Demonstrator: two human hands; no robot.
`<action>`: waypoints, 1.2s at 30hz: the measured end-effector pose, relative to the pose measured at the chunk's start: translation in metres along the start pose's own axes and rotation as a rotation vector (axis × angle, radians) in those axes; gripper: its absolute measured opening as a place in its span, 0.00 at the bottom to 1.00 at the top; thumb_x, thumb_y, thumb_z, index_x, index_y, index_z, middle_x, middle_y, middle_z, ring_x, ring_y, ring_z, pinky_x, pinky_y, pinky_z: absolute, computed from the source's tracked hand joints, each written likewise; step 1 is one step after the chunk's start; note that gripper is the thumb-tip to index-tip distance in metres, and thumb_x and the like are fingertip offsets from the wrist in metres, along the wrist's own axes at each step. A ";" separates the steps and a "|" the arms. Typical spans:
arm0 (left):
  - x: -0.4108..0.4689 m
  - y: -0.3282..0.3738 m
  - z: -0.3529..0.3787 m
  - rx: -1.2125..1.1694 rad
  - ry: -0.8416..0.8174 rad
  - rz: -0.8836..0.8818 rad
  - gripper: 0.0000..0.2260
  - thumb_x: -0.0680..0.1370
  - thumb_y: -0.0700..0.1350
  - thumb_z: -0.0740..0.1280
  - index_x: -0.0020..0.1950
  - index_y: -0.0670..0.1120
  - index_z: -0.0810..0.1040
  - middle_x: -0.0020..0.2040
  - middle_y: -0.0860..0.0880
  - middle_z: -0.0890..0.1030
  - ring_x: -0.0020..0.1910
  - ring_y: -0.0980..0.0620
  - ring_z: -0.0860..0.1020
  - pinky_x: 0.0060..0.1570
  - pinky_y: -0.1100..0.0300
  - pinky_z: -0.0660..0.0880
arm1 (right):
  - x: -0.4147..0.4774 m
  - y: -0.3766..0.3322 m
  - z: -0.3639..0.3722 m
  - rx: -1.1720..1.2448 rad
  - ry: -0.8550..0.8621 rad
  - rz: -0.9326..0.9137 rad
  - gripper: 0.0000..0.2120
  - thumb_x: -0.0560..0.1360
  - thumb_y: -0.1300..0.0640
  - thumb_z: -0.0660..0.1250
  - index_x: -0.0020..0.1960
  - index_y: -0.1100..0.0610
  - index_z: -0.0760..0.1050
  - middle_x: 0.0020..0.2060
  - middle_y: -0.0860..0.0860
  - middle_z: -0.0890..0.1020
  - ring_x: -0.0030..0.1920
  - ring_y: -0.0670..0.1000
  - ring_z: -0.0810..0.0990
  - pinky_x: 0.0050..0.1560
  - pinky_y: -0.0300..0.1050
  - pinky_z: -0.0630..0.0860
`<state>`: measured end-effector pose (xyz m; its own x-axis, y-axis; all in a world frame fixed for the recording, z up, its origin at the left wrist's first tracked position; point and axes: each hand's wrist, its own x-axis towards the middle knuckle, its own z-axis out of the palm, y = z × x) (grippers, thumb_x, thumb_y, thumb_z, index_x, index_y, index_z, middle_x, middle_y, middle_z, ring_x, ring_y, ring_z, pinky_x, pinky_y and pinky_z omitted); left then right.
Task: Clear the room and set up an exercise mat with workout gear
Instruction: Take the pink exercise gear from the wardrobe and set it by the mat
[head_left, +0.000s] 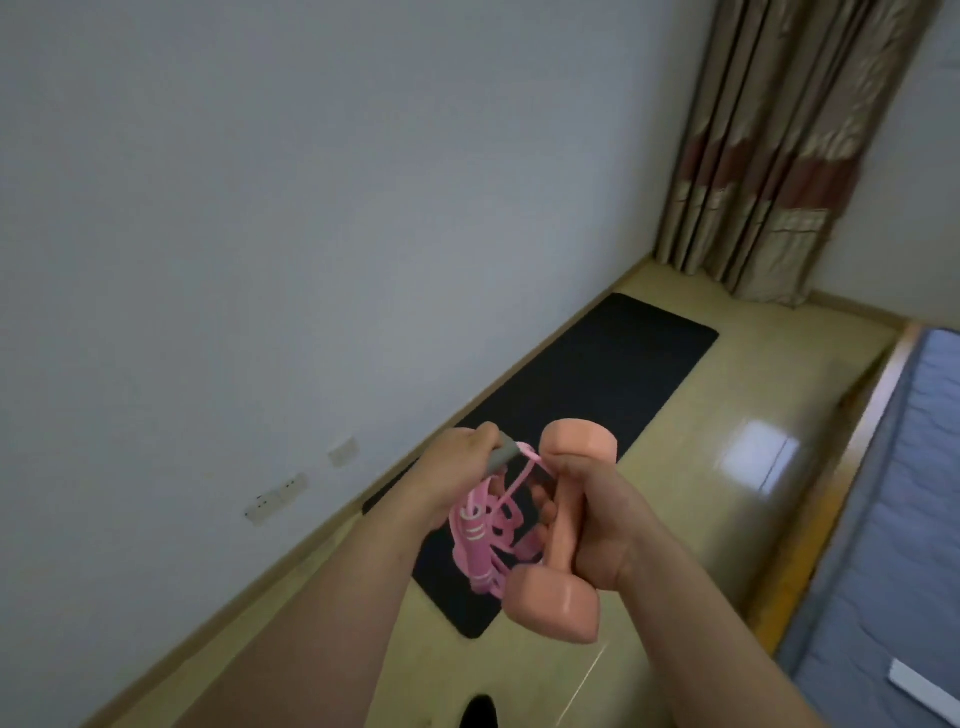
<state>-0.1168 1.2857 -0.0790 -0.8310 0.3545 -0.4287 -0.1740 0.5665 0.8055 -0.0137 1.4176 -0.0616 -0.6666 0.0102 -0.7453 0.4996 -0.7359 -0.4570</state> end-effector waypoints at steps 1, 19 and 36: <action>0.019 0.011 -0.005 0.025 -0.042 -0.002 0.15 0.76 0.52 0.63 0.47 0.41 0.81 0.36 0.46 0.81 0.37 0.48 0.78 0.43 0.51 0.72 | 0.010 -0.013 0.003 0.029 0.019 -0.016 0.06 0.76 0.57 0.69 0.47 0.60 0.80 0.31 0.54 0.77 0.25 0.50 0.75 0.30 0.41 0.74; 0.329 0.211 0.116 -0.162 -0.289 -0.007 0.15 0.81 0.51 0.62 0.55 0.40 0.81 0.46 0.39 0.85 0.38 0.47 0.82 0.42 0.51 0.81 | 0.141 -0.301 -0.126 0.493 0.193 -0.262 0.09 0.66 0.59 0.76 0.34 0.55 0.75 0.28 0.48 0.72 0.27 0.46 0.68 0.35 0.40 0.67; 0.576 0.421 0.299 -0.316 -0.272 -0.083 0.13 0.81 0.50 0.62 0.55 0.42 0.79 0.45 0.40 0.83 0.36 0.49 0.81 0.40 0.54 0.80 | 0.245 -0.646 -0.269 0.438 0.352 -0.338 0.12 0.70 0.64 0.69 0.53 0.59 0.77 0.37 0.54 0.77 0.40 0.52 0.76 0.51 0.49 0.75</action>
<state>-0.5102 1.9508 -0.1095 -0.6445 0.5248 -0.5561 -0.4232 0.3608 0.8311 -0.3508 2.0774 -0.0798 -0.4897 0.4553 -0.7436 -0.0264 -0.8602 -0.5093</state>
